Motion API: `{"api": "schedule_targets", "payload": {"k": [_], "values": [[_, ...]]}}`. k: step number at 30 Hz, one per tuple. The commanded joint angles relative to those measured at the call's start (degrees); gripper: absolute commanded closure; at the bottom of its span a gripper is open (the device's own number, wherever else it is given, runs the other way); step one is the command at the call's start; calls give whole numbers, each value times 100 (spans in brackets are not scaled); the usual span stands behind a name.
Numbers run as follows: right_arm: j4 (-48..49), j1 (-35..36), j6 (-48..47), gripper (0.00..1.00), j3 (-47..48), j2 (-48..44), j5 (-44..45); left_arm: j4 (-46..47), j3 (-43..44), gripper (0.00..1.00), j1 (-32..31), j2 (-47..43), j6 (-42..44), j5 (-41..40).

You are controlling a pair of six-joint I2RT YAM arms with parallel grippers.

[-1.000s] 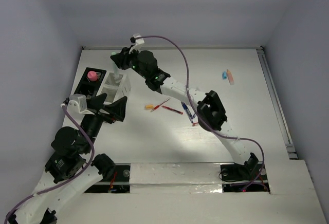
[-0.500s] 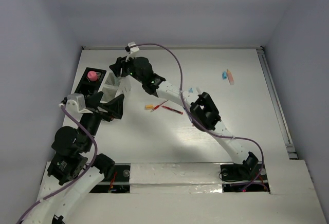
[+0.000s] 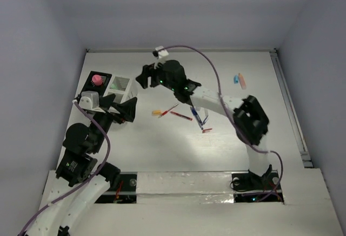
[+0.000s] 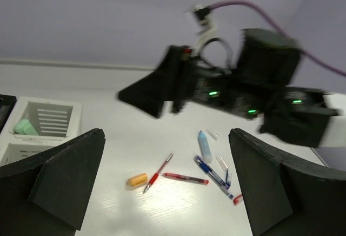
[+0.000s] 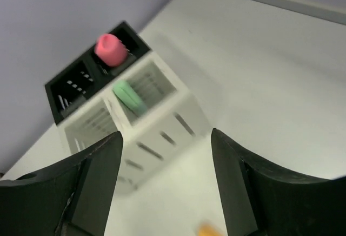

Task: Sort the stationery into containers
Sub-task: Pick up the pen from the center of the board.

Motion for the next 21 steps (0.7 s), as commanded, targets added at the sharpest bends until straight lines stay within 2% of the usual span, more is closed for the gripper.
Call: {"api": "schedule_targets", "payload": {"k": [1,3,7,11,16,21], "values": [[-48,-355,-9,29,-1468,-1641,750,367,-49,1,100,197,-195,388],[-934,-513,69,33,-2266,-2518,1172,481,-58,1,100,363,-361,659],[-2840,-1022,184,41,-3007,-3550,1410,1051,-66,1,100,828,-932,1608],[-3345,-1426,333,41,-3597,-4105,1473,1658,-390,1,100,1171,-1494,1970],[-3600,-1717,369,39,-3415,-3650,1367,2642,-910,1,-128,1681,-2120,2349],[-3706,-1849,430,39,-2870,-2648,1349,2740,-928,1,-445,2200,-2032,2252]]}}
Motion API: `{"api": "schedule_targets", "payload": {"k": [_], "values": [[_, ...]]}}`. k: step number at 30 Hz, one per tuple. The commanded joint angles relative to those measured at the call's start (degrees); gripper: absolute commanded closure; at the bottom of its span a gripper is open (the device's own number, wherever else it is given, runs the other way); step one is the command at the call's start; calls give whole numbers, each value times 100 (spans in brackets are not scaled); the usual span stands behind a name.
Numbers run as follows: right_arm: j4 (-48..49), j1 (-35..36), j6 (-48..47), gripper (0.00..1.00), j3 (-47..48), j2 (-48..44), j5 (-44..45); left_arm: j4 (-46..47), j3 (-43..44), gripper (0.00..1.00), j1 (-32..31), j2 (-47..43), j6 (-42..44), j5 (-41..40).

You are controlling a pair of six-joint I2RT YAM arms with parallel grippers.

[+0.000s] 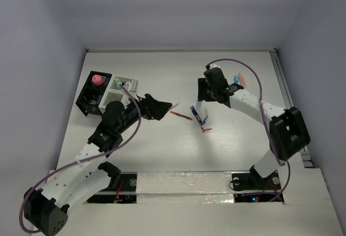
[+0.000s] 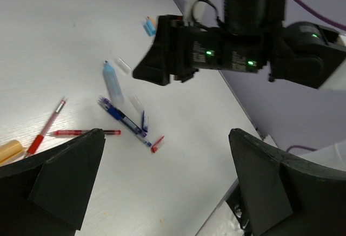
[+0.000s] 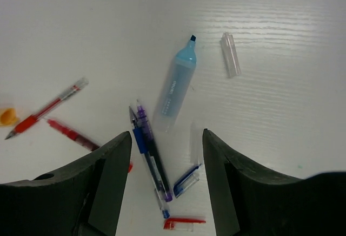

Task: Sort the stationery into containers
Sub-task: Pick up the pen from the center of the board.

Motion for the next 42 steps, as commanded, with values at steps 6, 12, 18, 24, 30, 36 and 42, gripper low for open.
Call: {"api": "schedule_targets", "payload": {"k": [6,12,18,24,30,36,42], "values": [[-161,-143,173,39,833,1258,76,951,-330,1,-400,305,-190,44],[-99,-196,191,39,1176,1716,34,1311,-612,1,-506,516,-330,70],[-284,-196,217,40,1589,2217,113,1479,-691,1,-558,744,-296,97],[-459,-196,278,44,1765,2508,262,1540,-708,1,-611,911,-234,61],[-530,-196,322,51,1897,2631,367,1786,-779,1,-611,1184,-252,149],[-372,-249,366,82,1923,2719,367,1936,-796,1,-611,1421,-199,149],[-21,-380,261,97,2249,2404,333,2190,-691,4,-611,1834,-164,166]]}}
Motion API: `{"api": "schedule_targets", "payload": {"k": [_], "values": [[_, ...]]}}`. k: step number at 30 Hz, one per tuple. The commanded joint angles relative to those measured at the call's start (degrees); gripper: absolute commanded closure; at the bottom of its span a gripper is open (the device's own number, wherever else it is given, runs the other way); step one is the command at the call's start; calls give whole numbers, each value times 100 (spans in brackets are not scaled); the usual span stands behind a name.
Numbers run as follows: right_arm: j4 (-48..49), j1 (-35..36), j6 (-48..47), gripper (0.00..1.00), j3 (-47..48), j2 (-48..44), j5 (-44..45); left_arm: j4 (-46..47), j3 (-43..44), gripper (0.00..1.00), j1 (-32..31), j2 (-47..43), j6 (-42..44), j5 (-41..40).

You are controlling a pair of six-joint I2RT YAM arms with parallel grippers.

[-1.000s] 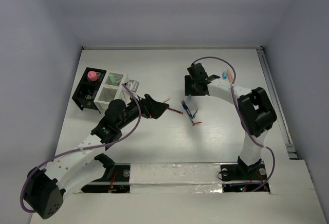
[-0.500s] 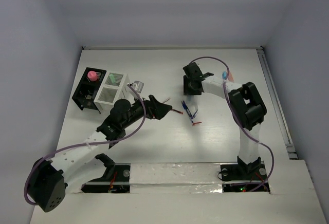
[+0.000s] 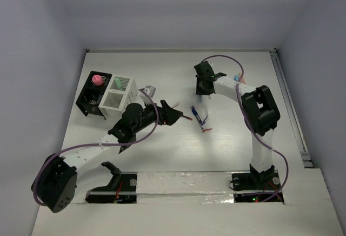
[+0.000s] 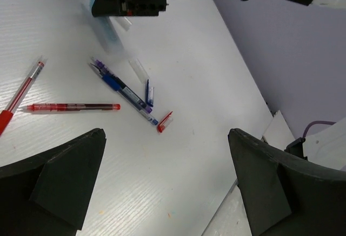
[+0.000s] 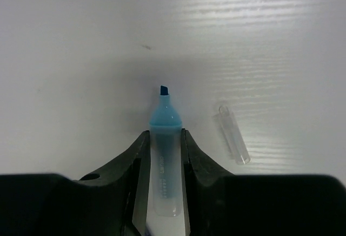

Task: Sort the stationery into containers
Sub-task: Pick up the pen from the center of the board.

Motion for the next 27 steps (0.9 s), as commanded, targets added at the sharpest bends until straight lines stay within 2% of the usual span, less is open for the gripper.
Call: {"api": "schedule_targets", "payload": {"k": [1,4,5,7,11,14,18,27], "values": [[528,-81,-119,98,336,-362,22,579,72,5,-43,197,105,99],[1038,-81,-111,98,-14,-986,-355,808,168,8,-43,443,61,152],[1309,-81,-50,98,-163,-1170,-495,870,229,13,-43,591,44,160],[1539,-81,56,98,-515,-1730,-882,1028,309,17,-43,742,26,204],[2092,-28,354,97,-1603,-2533,-1375,1222,625,25,-43,1224,17,284],[2434,112,565,96,-2044,-3059,-1718,1354,844,31,-43,1497,44,336],[2691,349,812,96,-2633,-3508,-1885,1415,1082,35,-43,1778,79,371],[3148,517,926,95,-2995,-3773,-1991,1591,1407,49,-96,2385,-71,679]]}}
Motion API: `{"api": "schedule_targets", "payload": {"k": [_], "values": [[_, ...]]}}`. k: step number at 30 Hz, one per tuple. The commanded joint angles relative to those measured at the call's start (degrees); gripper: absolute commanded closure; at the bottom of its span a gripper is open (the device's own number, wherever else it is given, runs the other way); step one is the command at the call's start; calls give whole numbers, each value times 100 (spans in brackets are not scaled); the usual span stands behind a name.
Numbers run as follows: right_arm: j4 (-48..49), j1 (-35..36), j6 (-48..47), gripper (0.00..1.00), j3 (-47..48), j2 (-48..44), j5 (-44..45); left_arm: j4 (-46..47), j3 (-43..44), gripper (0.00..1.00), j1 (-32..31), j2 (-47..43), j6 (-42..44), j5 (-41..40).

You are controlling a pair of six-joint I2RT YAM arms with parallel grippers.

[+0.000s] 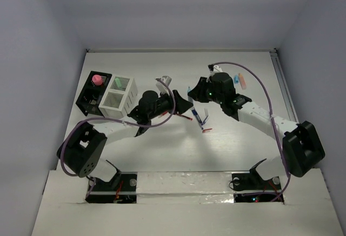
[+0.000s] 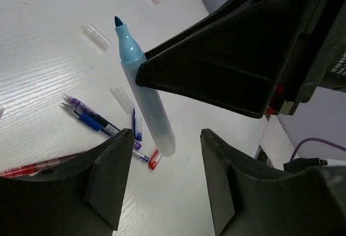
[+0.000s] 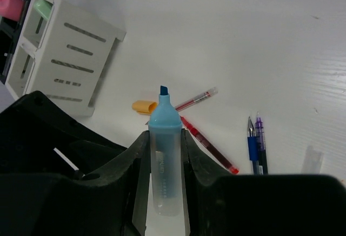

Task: Sort the stationery into containers
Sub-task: Pick up the pen from the center of the board.

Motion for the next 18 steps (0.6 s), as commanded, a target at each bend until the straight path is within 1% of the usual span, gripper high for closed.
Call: {"api": "schedule_targets", "payload": {"k": [1,2,7,11,16,18], "values": [[681,34,124,96,-75,-289,-168,323,317,51,-52,115,-3,205],[742,86,133,95,-119,-298,-168,323,326,55,-52,159,-3,205],[769,139,142,95,-128,-281,-194,323,405,60,-52,273,-3,179],[830,262,159,95,-180,-272,-159,376,475,68,-113,387,-29,170],[830,315,159,95,-207,-228,-89,420,502,72,-113,511,-47,161],[822,367,159,95,-224,-228,-63,411,502,79,-166,528,-47,143]]}}
